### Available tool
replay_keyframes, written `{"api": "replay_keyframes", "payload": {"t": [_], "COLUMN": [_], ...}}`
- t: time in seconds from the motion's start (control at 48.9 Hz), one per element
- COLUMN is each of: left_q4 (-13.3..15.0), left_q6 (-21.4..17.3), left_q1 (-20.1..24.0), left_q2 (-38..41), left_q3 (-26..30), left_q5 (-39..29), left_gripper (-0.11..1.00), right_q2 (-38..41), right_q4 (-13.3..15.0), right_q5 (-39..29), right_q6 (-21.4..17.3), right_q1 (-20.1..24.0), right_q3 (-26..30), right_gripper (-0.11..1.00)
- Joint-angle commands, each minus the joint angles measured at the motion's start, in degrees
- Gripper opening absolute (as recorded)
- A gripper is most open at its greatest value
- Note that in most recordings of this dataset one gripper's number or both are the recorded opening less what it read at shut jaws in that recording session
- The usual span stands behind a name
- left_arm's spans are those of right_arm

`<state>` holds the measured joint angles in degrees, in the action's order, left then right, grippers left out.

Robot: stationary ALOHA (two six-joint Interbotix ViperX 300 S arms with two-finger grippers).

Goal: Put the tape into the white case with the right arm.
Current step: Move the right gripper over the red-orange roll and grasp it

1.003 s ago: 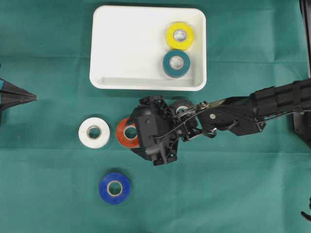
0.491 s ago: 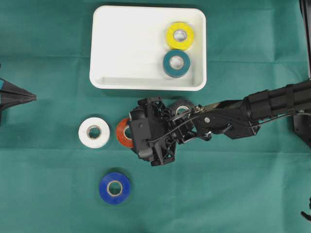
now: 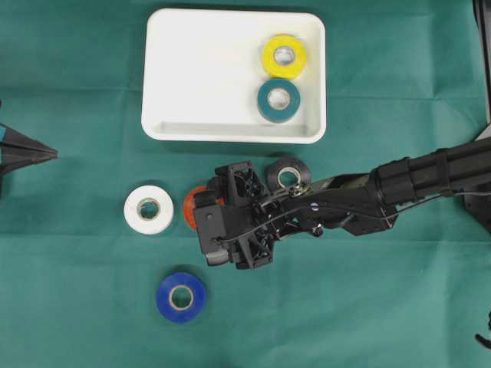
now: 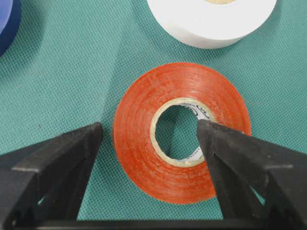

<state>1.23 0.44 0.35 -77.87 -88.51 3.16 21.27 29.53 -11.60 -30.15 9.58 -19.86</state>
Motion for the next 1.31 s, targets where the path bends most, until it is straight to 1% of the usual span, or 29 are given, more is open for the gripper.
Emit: {"api": "replay_keyframes", "payload": {"t": [0.0, 0.225, 0.348, 0.389, 0.43, 0.491, 0.532, 0.553, 0.819, 1.105, 1.289], "left_q4": [0.1, 0.1, 0.1, 0.1, 0.1, 0.1, 0.1, 0.1, 0.1, 0.1, 0.1], "left_q6": [-0.1, -0.1, -0.1, -0.1, -0.1, -0.1, -0.1, -0.1, -0.1, -0.1, -0.1], "left_q1": [0.1, 0.1, 0.1, 0.1, 0.1, 0.1, 0.1, 0.1, 0.1, 0.1, 0.1], "left_q2": [0.4, 0.4, 0.4, 0.4, 0.4, 0.4, 0.4, 0.4, 0.4, 0.4, 0.4], "left_q3": [0.6, 0.6, 0.6, 0.6, 0.6, 0.6, 0.6, 0.6, 0.6, 0.6, 0.5], "left_q5": [0.3, 0.3, 0.3, 0.3, 0.3, 0.3, 0.3, 0.3, 0.3, 0.3, 0.3], "left_gripper": [0.00, 0.00, 0.00, 0.00, 0.00, 0.00, 0.00, 0.00, 0.00, 0.00, 0.00], "right_q2": [-0.9, -0.8, -0.8, -0.8, -0.8, -0.9, -0.9, -0.9, -1.1, -2.3, -5.5], "right_q4": [0.0, 0.0, 0.0, 0.1, 0.1, 0.1, 0.1, 0.1, 0.1, 0.0, 0.0], "right_q5": [-0.6, -1.8, -1.6, -1.5, -1.4, -1.3, -1.3, -1.3, -1.3, -1.6, -1.8], "right_q6": [-0.2, -0.1, 0.3, 0.3, 0.3, 0.3, 0.3, 0.3, 0.3, 0.1, 0.0], "right_q1": [-0.2, -0.2, -0.2, -0.2, -0.2, -0.2, -0.2, -0.2, -0.1, -0.1, 0.1], "right_q3": [1.0, 1.1, 1.1, 1.1, 1.1, 1.1, 1.1, 1.2, 1.7, 1.7, 1.6], "right_gripper": [0.52, 0.52, 0.49, 0.44, 0.32, 0.18, 0.12, 0.11, 0.06, 0.03, 0.03]}}
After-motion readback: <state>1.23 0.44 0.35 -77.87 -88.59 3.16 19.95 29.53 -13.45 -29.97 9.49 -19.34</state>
